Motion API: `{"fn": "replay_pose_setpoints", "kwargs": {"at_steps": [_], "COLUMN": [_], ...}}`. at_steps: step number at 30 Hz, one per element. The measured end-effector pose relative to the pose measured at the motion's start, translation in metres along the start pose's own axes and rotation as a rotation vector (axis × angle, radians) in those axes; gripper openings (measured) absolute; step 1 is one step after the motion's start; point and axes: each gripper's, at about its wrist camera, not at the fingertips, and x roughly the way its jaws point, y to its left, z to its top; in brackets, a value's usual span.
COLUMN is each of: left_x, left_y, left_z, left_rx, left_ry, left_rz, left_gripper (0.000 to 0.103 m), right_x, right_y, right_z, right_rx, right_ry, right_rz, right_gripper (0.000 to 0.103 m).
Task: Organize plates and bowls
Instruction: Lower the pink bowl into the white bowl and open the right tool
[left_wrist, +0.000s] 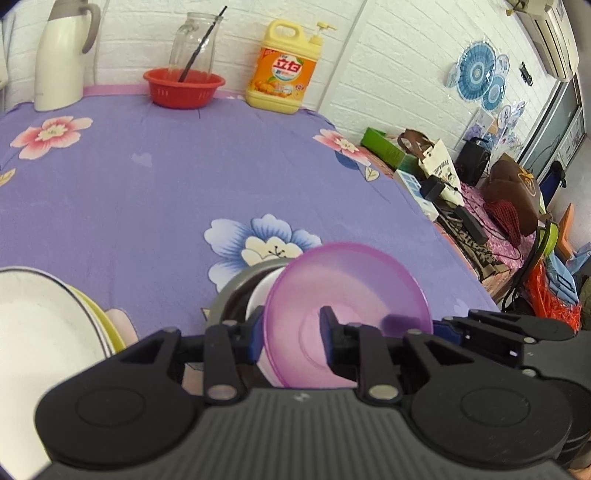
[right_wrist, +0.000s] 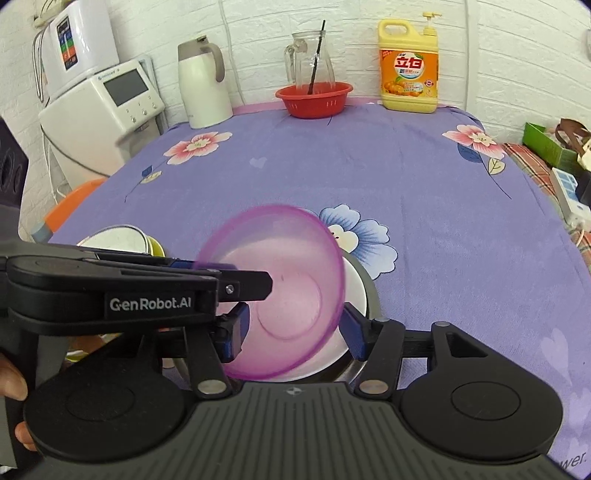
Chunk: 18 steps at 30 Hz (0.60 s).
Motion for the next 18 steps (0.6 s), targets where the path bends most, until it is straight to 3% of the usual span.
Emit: {"fn": "replay_pose_setpoints", "kwargs": {"at_steps": [1,2,3,5,8,13,18], "left_x": [-0.002,-0.005,-0.011,-0.024,-0.038,-0.045,-0.039], "left_y": [0.002,0.003,0.005,0.002,-0.001,0.008,0.017], "left_z": [0.0,0.001,0.0,-0.002,-0.002,-0.003,-0.005], "left_rx": [-0.008,-0.02,-0.032,-0.01,0.02,-0.024,-0.026], "left_ry": [-0.003,-0.009,-0.023,-0.092,-0.164,-0.197,-0.187], "left_rz": [-0.014,-0.037,-0.052,-0.026,0.006,0.035,0.087], "left_gripper": [0.04,0.054,0.06,0.062,0.064,0.067,0.069], "right_x": [-0.003,-0.006,-0.012,-0.025,-0.037,-0.041,-0.036], "right_y": [-0.002,-0.003,-0.002,-0.004,-0.004,-0.004,-0.009], "right_z": [-0.001,-0.002,-0.005,-0.01,-0.016,-0.025,-0.028], "right_rx": [0.018,0.03,0.046,0.085,0.135,0.182,0.2], "right_ry": [-0.009,-0.021,-0.045,-0.111,-0.184,-0.248,-0.248], "right_rz": [0.004,0.005,0.001,-0.006,-0.023,-0.081,-0.115], "right_gripper": [0.092,0.092,0.094,0.103,0.103,0.103,0.103]}}
